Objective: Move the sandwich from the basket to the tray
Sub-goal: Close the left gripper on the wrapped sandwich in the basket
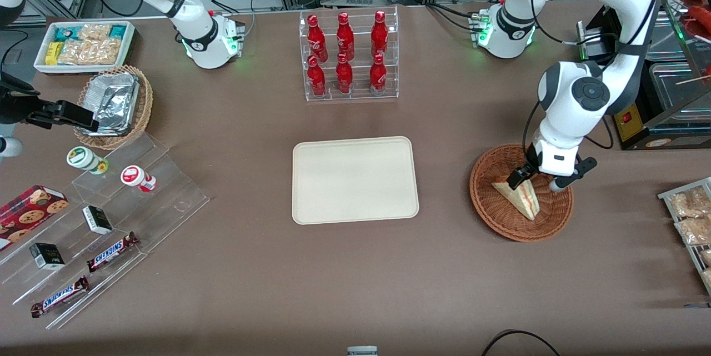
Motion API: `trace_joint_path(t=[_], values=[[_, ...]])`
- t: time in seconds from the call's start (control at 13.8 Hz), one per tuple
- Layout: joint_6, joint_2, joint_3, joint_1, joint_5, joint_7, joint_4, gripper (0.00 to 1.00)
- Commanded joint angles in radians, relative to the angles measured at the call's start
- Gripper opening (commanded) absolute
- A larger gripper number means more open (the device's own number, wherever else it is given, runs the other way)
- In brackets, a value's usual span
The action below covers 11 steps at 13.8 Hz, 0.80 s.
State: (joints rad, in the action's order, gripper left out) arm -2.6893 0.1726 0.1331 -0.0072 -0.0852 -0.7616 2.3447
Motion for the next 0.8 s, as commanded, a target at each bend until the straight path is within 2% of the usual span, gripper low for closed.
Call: trace_joint_path(t=[0.0,0.07,0.15,0.22,0.29,0.36,0.44,0.73], values=[[-0.091,0.031,-0.001,0.006,-0.014,-0.025,0.025,0.99],[-0.109,0.039,-0.003,0.015,-0.014,-0.024,0.028,0.99],[-0.109,0.042,-0.001,0.016,-0.014,-0.025,0.028,0.91],[-0.109,0.044,-0.001,0.016,-0.014,-0.024,0.028,0.69],[-0.109,0.044,-0.001,0.016,-0.014,-0.024,0.028,0.38],[-0.109,0.045,-0.001,0.016,-0.014,-0.022,0.027,0.14],[-0.109,0.045,-0.003,0.016,-0.014,-0.021,0.027,0.00],[-0.052,-0.007,-0.003,0.012,-0.014,-0.016,0.013,0.00]])
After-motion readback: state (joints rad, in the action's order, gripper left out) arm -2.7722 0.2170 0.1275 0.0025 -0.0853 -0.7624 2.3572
